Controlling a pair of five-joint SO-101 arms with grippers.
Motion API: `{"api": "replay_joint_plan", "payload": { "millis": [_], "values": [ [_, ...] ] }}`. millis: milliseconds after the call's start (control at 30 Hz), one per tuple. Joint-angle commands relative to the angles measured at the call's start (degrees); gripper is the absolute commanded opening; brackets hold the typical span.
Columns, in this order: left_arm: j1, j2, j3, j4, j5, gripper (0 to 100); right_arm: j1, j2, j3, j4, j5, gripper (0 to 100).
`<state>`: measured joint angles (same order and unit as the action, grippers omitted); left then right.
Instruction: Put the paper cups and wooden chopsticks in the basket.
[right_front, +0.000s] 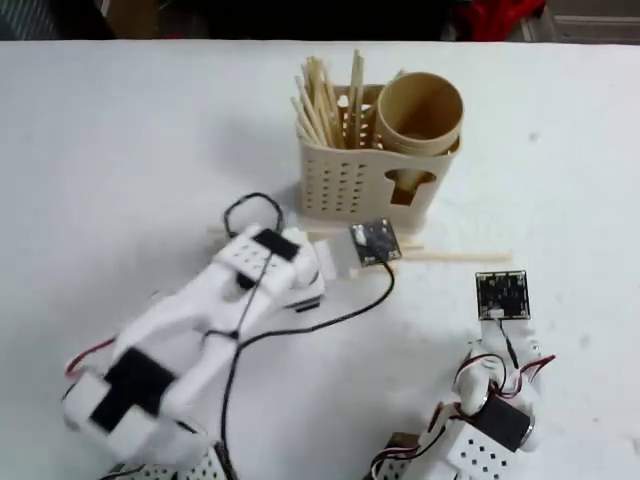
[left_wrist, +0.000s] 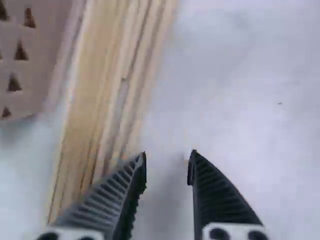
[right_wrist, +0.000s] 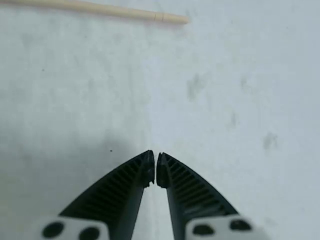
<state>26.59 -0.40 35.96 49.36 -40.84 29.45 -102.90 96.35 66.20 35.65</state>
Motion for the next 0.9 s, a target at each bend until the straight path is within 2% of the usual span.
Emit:
{"api": "replay_joint_plan", "payload": {
  "millis": [0, 267, 667, 767, 867],
  "values": [
    [-0.48, 9.1, -8.7, -1.05, -1.49, 15, 0.22, 0.31, 0.53, -0.75, -0.09, 2.4],
    [-2.95, 15.6, -14.51, -0.35, -1.41, 15, 0.22, 0.31, 0.53, -0.75, -0.09, 2.4],
    [-2.33, 15.6, -14.42, 13.8, -1.49, 13, 0.22, 0.31, 0.53, -0.75, -0.09, 2.4],
    [-2.86, 13.14, -15.12, 15.12, -1.49, 7, 0.22, 0.31, 0.53, -0.75, -0.09, 2.4],
    [-4.18, 6.64, -14.59, 15.12, -0.88, 7, 0.22, 0.31, 0.53, -0.75, -0.09, 2.4]
  ]
}}
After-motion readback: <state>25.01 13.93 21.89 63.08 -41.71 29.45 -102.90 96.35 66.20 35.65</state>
